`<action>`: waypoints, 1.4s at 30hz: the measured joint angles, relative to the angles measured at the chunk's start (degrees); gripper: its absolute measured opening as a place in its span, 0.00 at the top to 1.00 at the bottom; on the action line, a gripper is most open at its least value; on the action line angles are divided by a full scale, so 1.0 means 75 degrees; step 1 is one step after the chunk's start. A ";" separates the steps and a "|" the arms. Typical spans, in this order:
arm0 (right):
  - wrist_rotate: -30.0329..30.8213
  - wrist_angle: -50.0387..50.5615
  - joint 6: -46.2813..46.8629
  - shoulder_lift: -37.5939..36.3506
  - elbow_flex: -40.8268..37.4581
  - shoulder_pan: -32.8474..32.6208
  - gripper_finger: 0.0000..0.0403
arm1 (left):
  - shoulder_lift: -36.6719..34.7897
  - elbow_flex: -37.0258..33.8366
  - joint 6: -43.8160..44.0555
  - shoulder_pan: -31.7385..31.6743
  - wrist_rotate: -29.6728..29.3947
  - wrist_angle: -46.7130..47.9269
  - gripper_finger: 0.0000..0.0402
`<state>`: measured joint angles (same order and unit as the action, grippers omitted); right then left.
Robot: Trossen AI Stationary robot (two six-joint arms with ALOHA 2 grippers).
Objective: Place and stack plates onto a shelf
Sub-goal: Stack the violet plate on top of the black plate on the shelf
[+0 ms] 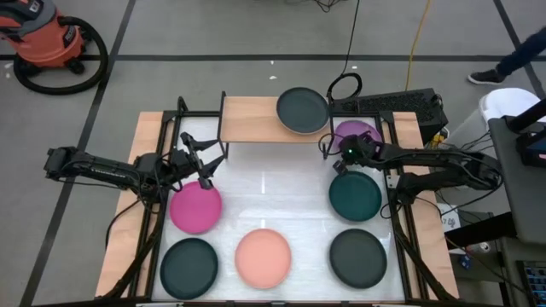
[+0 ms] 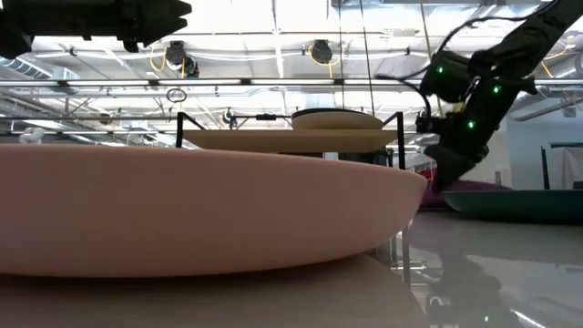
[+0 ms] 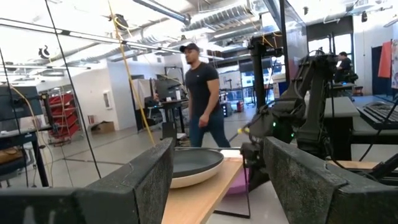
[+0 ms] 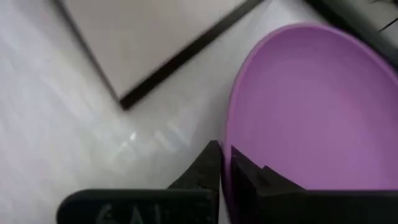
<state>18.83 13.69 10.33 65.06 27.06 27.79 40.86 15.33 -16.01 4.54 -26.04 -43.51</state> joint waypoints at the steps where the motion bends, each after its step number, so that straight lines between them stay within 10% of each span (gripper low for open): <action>1: 0.0116 0.0006 0.0087 -0.0146 0.0047 -0.0007 0.99 | 0.0000 -0.0002 -0.0002 -0.0002 0.0000 -0.0003 0.37; 16: 0.1882 -0.0312 -0.0751 -0.1761 0.1843 -0.0370 1.00 | 0.0000 -0.0003 -0.1453 -0.0017 -0.0006 -0.0504 0.37; 31: 0.0299 -0.0998 -0.3087 0.1770 0.5206 -0.1464 1.00 | 0.0000 -0.0003 -0.0760 -0.0017 -0.0006 -0.0435 0.37; 42: 0.1054 -0.0078 -0.3074 0.2951 0.5622 -0.1370 0.97 | 0.0000 -0.0003 -0.0442 -0.0017 -0.0006 -0.0268 0.37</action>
<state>26.73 13.10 -12.72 87.20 69.23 17.52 40.86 15.31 -19.33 4.40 -26.09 -45.52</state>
